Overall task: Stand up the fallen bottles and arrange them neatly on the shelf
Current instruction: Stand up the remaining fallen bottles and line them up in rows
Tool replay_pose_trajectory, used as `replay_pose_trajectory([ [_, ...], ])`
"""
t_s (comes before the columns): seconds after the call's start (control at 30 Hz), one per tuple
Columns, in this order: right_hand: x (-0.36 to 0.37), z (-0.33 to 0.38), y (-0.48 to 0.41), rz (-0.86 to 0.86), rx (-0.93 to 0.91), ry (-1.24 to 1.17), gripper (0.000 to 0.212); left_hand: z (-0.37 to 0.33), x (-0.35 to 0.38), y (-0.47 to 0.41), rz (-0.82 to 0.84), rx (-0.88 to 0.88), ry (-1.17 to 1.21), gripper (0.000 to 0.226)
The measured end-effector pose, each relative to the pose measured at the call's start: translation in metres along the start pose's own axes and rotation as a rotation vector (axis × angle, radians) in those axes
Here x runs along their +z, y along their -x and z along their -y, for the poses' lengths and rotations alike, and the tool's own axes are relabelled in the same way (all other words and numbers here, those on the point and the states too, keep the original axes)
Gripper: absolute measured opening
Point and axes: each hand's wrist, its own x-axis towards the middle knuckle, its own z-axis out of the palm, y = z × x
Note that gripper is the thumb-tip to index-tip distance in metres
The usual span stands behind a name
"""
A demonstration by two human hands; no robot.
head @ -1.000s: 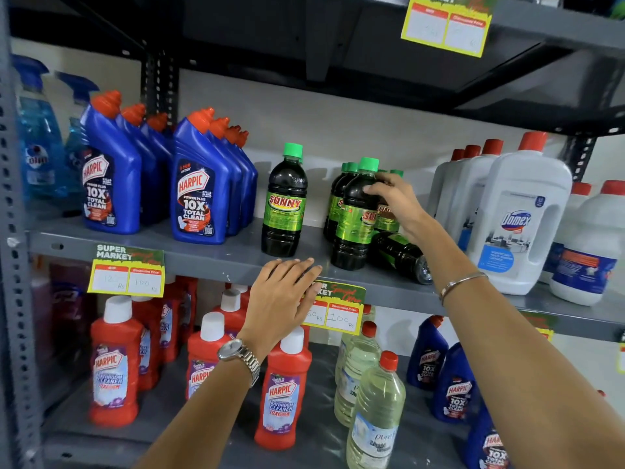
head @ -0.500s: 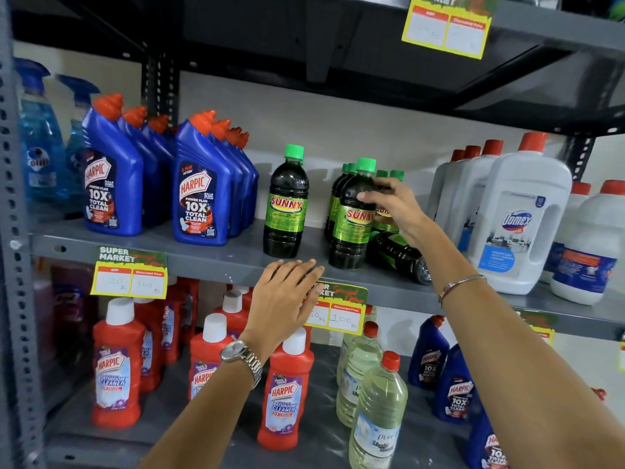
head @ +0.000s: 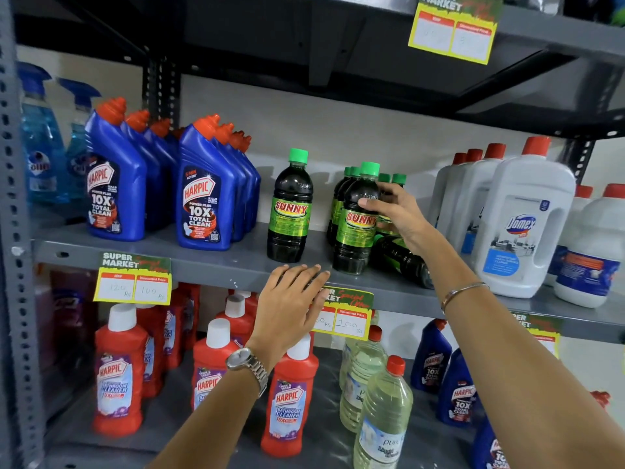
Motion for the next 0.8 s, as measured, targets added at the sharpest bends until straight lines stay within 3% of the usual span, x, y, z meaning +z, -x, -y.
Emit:
replay_pose_trajectory([
  [0.27, -0.003, 0.001, 0.006, 0.036, -0.013, 0.015, 0.060, -0.005, -0.004, -0.001, 0.005, -0.039, 0.038, 0.036],
  [0.33, -0.013, -0.001, 0.007, -0.024, -0.051, 0.056, 0.059, -0.012, -0.004, -0.003, -0.015, -0.043, 0.047, 0.037],
  [0.47, -0.047, -0.016, 0.006, -0.189, -0.022, 0.434, 0.061, -0.042, 0.004, -0.013, -0.018, 0.065, 0.118, 0.036],
  [0.53, -0.060, -0.026, 0.007, -0.103, 0.101, 0.645, 0.073, -0.060, 0.009, -0.020, 0.015, 0.093, 0.137, 0.036],
  [0.63, -0.066, -0.038, 0.008, 0.072, 0.307, 0.752, 0.091, -0.075, 0.016, -0.025, 0.066, 0.077, 0.109, 0.038],
  [0.7, -0.066, -0.043, 0.008, 0.159, 0.375, 0.783, 0.092, -0.077, 0.020, -0.026, 0.062, 0.067, 0.074, 0.037],
  [0.8, -0.069, -0.050, 0.010, 0.104, 0.364, 0.661, 0.081, -0.078, 0.025, -0.027, 0.015, 0.064, 0.031, 0.033],
])
